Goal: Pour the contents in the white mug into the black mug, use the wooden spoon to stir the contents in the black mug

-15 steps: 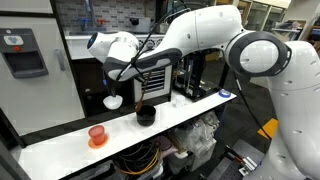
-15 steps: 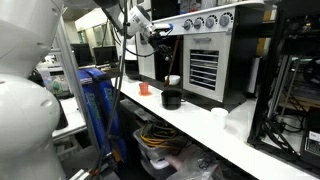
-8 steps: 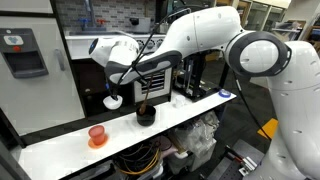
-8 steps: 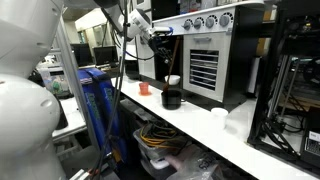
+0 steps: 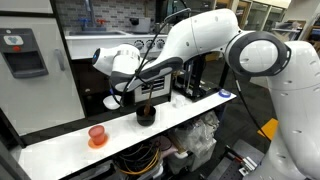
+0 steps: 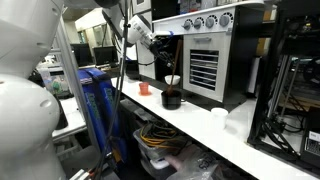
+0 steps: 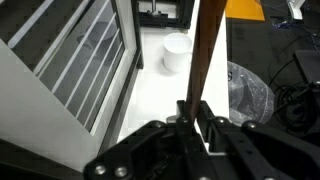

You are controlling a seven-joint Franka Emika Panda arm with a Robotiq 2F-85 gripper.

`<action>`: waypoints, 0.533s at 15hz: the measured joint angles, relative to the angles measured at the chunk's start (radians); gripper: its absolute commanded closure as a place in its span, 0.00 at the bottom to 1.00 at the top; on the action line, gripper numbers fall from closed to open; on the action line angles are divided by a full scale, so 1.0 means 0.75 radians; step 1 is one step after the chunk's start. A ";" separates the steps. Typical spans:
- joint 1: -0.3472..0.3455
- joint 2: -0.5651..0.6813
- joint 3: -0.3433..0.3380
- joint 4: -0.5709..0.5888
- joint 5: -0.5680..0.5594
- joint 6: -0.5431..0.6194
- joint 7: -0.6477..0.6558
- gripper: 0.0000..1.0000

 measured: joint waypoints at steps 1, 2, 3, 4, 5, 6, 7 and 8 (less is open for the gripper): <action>-0.002 0.000 0.000 -0.020 -0.020 0.023 0.014 0.96; -0.004 0.000 0.000 -0.040 -0.040 0.050 0.031 0.96; -0.006 0.000 0.000 -0.061 -0.064 0.081 0.053 0.96; -0.008 0.000 0.000 -0.083 -0.084 0.114 0.077 0.96; -0.010 0.001 0.000 -0.103 -0.099 0.145 0.101 0.96; -0.012 0.001 0.000 -0.123 -0.114 0.176 0.126 0.96; -0.015 0.001 0.000 -0.143 -0.129 0.206 0.149 0.96; -0.017 0.001 0.000 -0.163 -0.137 0.230 0.169 0.96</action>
